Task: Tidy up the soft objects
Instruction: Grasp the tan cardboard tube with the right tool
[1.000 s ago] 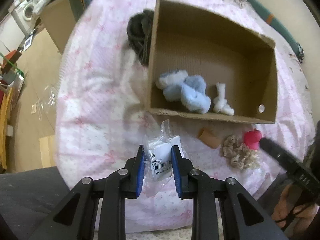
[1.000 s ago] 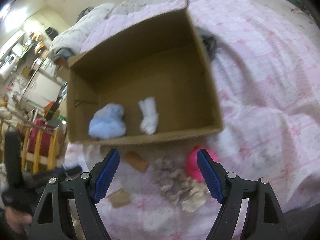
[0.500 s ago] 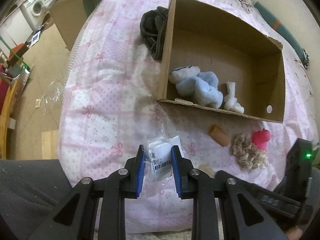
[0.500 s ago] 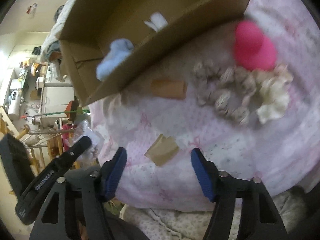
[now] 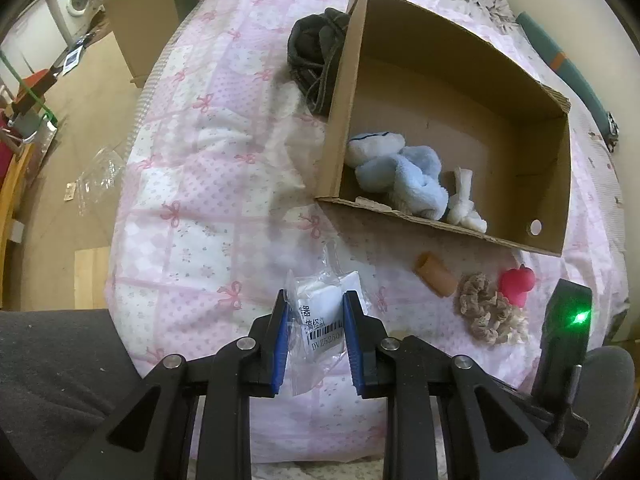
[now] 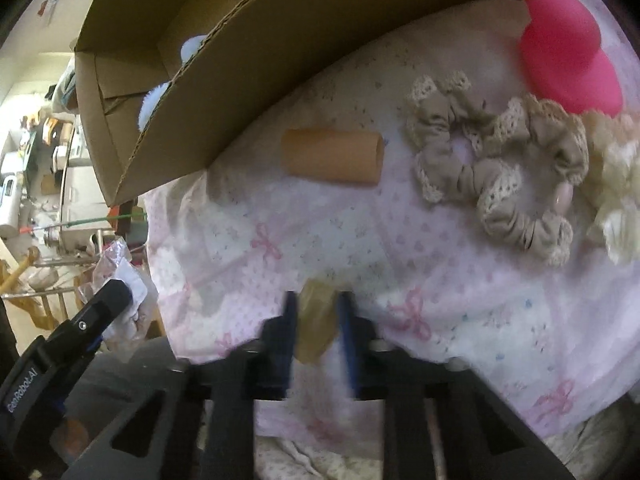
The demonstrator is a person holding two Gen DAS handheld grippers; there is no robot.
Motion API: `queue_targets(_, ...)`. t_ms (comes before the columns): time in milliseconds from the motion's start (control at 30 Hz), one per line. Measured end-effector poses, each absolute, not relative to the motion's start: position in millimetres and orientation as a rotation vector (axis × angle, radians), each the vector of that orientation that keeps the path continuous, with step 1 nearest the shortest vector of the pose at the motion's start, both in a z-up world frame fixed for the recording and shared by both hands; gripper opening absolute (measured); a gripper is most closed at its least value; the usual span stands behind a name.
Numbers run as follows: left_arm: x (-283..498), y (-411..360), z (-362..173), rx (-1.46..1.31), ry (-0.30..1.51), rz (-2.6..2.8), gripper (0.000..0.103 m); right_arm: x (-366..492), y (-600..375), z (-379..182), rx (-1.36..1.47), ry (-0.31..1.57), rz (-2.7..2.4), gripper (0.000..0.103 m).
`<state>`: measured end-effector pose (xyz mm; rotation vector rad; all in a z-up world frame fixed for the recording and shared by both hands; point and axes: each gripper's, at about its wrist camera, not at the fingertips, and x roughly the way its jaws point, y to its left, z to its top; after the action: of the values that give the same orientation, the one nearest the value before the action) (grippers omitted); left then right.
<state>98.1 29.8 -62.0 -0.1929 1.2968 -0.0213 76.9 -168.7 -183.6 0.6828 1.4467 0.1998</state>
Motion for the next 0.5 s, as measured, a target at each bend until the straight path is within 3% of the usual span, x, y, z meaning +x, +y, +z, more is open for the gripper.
queue_targets(500, 99, 28, -67, -0.184, 1.312, -0.02, 0.023, 78, -181, -115, 0.571, 1.304, 0.289, 0.008)
